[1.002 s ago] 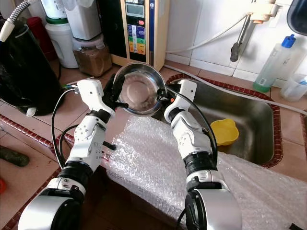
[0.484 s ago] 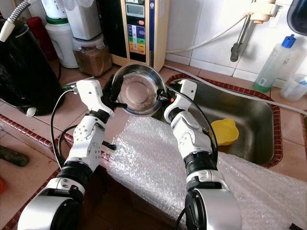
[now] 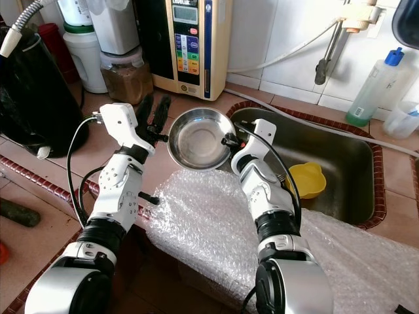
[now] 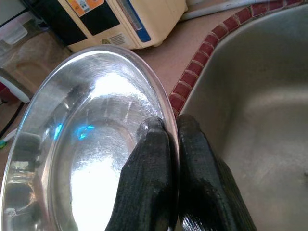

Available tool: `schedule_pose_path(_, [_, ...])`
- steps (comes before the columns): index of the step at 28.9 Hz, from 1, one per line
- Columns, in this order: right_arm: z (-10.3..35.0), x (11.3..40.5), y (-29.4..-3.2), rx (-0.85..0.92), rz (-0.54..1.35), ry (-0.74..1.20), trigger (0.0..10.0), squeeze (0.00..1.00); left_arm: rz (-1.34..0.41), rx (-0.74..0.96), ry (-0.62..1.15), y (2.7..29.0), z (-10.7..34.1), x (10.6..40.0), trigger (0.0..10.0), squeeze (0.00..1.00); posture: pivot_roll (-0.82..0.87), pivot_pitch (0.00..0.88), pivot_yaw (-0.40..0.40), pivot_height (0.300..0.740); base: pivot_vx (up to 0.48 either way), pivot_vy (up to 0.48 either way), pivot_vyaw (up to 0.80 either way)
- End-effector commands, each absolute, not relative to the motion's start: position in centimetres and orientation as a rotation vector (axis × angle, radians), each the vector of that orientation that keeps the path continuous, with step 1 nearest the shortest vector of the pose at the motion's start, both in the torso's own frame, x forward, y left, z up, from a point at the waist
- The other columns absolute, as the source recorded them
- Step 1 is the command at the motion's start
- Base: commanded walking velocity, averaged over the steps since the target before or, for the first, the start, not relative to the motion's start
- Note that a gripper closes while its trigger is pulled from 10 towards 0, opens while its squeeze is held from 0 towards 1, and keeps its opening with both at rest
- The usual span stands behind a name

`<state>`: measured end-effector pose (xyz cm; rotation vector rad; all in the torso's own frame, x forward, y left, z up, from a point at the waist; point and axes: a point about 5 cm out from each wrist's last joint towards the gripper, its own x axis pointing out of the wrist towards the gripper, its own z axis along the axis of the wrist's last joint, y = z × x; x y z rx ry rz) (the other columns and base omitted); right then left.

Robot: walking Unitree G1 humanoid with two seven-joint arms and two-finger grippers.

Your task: Kitchen organization

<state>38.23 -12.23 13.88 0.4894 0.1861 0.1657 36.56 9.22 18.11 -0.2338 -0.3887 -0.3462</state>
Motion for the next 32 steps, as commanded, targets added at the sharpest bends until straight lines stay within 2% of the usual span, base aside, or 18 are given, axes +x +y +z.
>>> schedule_pose_path(1, [13.6,38.3,-13.1,0.468,0.110,0.191,0.0,0.00,-0.361,-0.215,-0.407,9.0,18.9,36.7,10.0,1.00,0.00,0.000,0.010,0.740,0.000,0.000,0.00])
schedule_pose_path(14, [14.2,38.5,-16.8,0.397,-0.135,0.096,0.0,0.00,-0.479,-0.209,-0.264,8.3,15.9,35.6,10.0,1.00,0.00,0.000,0.009,0.740,0.000,0.000,0.00])
schedule_pose_path(23, [14.5,38.1,-19.6,0.368,-0.316,0.035,0.0,0.00,-0.513,-0.193,-0.236,8.1,15.4,35.2,10.0,1.00,0.00,0.000,0.009,0.740,0.000,0.000,0.00])
schedule_pose_path(32, [12.1,37.1,-21.9,0.256,-0.482,0.166,0.0,0.00,-0.578,-0.147,-0.191,7.3,14.6,34.8,10.0,1.00,0.00,0.000,0.008,0.740,0.000,0.000,0.00])
